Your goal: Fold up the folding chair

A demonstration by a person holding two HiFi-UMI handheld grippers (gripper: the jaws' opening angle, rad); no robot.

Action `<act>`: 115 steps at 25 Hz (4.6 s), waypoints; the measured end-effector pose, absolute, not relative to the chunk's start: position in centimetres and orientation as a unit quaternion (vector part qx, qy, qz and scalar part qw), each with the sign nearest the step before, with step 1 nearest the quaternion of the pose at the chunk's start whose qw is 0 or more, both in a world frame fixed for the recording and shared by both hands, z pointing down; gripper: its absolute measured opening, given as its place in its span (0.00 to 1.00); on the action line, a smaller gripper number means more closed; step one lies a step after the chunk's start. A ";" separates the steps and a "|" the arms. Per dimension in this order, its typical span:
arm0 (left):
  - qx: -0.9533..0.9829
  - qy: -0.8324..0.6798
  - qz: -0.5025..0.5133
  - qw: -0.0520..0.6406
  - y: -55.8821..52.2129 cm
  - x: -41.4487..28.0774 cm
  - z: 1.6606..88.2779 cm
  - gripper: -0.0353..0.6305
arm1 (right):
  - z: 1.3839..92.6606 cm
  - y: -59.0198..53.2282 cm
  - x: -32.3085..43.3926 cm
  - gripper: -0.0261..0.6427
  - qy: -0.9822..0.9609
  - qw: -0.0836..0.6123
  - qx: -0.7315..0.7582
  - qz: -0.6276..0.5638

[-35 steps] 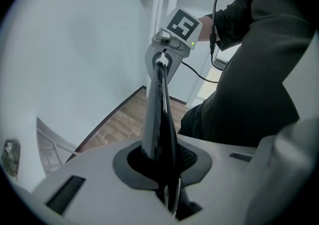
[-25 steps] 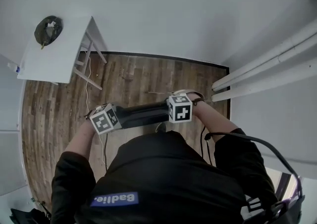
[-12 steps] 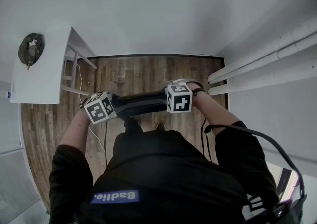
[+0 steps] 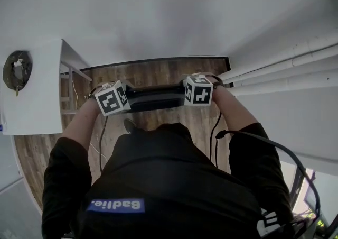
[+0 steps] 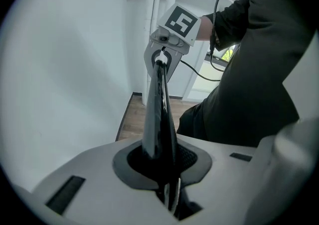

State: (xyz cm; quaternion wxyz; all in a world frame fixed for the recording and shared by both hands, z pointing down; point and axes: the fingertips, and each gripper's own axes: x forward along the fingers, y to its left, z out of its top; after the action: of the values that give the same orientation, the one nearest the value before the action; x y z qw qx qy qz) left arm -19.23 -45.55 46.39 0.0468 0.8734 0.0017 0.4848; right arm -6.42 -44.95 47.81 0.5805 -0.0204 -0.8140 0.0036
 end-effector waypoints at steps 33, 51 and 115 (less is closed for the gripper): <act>0.863 0.018 0.501 0.068 -69.2 -17.0 49.6 0.14 | 50.9 -68.0 -4.0 0.13 -0.818 0.573 -0.036 0.034; 0.880 -0.074 0.467 0.056 -75.2 -17.5 49.2 0.26 | 52.7 -73.9 -3.8 0.29 -0.809 0.580 0.092 -0.016; 0.752 -0.409 0.515 -0.050 -92.4 -20.2 48.9 0.40 | 53.2 -92.4 -2.6 0.63 -0.666 0.569 0.455 -0.159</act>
State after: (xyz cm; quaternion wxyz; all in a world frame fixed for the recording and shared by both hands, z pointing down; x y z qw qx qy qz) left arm -20.16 -92.35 48.88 -0.0501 0.7518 -0.4090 0.5148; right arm -2.61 -92.36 53.17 0.5688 0.4554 -0.6662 -0.1592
